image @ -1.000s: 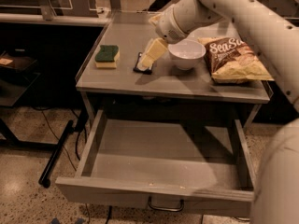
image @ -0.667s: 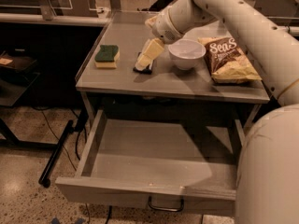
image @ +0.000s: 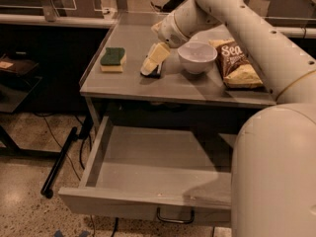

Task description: Place rxbar blueberry into top drawer

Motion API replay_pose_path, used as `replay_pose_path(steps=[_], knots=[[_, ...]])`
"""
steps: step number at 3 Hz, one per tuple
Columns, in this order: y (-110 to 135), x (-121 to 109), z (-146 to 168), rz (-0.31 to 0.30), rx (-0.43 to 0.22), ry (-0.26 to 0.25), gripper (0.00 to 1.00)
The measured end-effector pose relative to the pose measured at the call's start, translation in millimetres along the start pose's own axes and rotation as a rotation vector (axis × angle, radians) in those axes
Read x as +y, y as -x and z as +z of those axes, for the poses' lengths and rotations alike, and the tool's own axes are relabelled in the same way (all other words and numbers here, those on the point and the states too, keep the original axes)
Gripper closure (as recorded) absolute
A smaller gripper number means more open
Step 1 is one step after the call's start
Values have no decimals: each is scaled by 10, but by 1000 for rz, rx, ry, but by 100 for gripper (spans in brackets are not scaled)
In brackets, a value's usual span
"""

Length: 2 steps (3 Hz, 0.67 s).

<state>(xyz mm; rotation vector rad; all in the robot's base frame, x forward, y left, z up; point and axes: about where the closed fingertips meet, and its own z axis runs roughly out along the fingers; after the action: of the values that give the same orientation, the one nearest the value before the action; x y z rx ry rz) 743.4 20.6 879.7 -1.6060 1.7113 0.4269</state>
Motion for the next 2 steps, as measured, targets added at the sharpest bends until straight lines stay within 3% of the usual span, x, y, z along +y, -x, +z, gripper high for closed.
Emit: replay_pose_path(steps=[2], knots=[[-151,-115,126,35,0,6,0]])
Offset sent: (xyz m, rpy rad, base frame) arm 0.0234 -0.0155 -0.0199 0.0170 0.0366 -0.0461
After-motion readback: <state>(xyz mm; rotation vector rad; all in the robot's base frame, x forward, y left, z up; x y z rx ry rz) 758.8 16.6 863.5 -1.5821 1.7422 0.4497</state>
